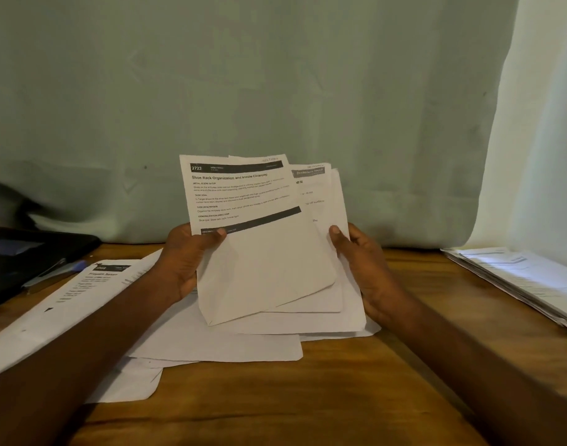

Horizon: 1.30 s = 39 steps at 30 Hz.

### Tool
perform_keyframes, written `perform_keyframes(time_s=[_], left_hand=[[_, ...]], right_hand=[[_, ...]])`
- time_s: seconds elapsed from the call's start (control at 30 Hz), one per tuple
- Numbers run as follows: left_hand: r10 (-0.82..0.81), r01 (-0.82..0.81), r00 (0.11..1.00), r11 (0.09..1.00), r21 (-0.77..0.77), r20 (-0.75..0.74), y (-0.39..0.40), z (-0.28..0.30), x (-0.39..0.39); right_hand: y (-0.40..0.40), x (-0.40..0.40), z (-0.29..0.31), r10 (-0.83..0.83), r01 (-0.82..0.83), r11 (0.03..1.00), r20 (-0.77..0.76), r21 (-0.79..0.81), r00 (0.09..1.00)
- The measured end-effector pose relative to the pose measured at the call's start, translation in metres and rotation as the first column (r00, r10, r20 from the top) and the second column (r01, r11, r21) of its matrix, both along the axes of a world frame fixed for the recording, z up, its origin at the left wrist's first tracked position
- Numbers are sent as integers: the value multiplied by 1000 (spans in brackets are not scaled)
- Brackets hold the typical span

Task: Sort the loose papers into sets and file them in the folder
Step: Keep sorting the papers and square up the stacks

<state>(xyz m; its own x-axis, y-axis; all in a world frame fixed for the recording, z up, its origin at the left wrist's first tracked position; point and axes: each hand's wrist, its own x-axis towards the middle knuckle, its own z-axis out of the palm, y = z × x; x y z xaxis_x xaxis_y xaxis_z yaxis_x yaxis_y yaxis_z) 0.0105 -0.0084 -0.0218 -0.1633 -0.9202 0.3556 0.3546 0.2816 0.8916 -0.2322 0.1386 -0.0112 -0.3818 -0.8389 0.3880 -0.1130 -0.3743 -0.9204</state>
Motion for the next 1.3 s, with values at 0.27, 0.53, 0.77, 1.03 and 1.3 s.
perform_keyframes(time_s=[0.27, 0.53, 0.77, 1.03, 1.3], left_hand=[[-316, 309, 928, 949, 68, 196, 23, 7, 3], [-75, 75, 988, 997, 7, 136, 6, 4, 6], [81, -89, 995, 987, 137, 62, 0, 5, 22], [159, -187, 974, 967, 176, 158, -2, 2, 23], [121, -136, 988, 976, 170, 96, -7, 3, 28]], right_hand=[[1, 0, -2, 168, -180, 982, 182, 53, 969], [-5, -16, -12, -281, 315, 949, -404, 18, 871], [-4, -29, -13, -130, 606, 771, -883, 196, 452], [-9, -24, -25, 49, 584, 752, -909, 307, 415], [-11, -37, -24, -94, 530, 784, -781, 325, 617]])
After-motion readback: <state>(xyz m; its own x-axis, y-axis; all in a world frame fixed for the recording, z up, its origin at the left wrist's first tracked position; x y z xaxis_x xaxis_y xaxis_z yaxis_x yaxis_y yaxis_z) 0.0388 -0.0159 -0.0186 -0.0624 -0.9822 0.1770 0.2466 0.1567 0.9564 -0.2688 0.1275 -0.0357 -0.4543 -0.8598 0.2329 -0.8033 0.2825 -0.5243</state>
